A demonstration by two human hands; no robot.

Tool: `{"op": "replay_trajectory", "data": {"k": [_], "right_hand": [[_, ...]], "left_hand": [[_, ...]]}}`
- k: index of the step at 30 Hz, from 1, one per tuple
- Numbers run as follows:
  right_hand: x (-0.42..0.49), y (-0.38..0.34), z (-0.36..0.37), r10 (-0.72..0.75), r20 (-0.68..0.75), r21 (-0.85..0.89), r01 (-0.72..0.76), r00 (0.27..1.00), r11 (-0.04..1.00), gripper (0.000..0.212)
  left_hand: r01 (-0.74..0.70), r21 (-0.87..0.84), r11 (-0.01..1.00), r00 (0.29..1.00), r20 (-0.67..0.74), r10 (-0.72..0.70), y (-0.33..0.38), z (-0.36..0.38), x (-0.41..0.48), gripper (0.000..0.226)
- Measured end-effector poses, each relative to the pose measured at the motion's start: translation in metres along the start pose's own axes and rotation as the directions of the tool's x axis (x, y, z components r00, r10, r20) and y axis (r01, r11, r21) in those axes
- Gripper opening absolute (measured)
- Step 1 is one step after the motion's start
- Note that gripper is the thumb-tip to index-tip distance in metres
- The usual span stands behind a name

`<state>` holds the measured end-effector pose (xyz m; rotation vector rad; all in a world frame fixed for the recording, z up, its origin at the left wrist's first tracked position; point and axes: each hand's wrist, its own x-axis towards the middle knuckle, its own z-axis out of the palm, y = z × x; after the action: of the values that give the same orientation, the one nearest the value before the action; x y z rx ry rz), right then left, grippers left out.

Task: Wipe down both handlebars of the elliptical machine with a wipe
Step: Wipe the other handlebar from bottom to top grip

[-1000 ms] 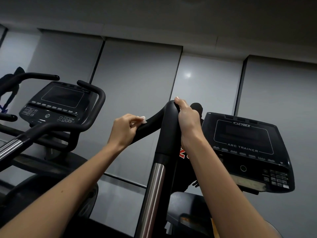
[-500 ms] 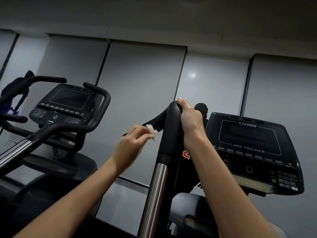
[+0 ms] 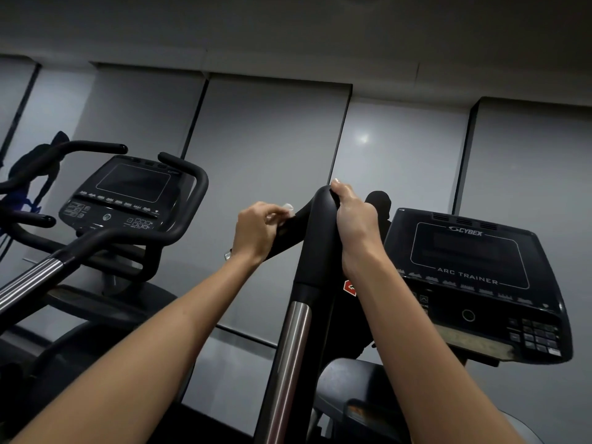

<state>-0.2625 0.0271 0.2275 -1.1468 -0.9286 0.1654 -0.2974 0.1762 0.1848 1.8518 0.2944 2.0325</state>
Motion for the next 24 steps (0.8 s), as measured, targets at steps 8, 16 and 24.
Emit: {"op": "replay_trajectory", "data": {"k": [8,16,24], "right_hand": [[0.000,0.000,-0.002,-0.002,0.002,-0.034,0.002,1.000,0.999,0.041],[-0.002,-0.001,-0.001,-0.007,-0.003,-0.008,0.007,1.000,1.000,0.039],[-0.004,-0.003,0.000,-0.023,-0.004,0.020,0.023,1.000,1.000,0.040]], "left_hand": [[0.428,0.140,0.893,0.747,0.501,-0.436,0.011,-0.002,0.057,0.011],[0.416,-0.168,0.894,0.846,0.432,-0.313,0.022,0.014,0.045,0.011],[0.288,-0.410,0.865,0.951,0.225,-0.211,0.051,0.005,0.032,0.004]]}}
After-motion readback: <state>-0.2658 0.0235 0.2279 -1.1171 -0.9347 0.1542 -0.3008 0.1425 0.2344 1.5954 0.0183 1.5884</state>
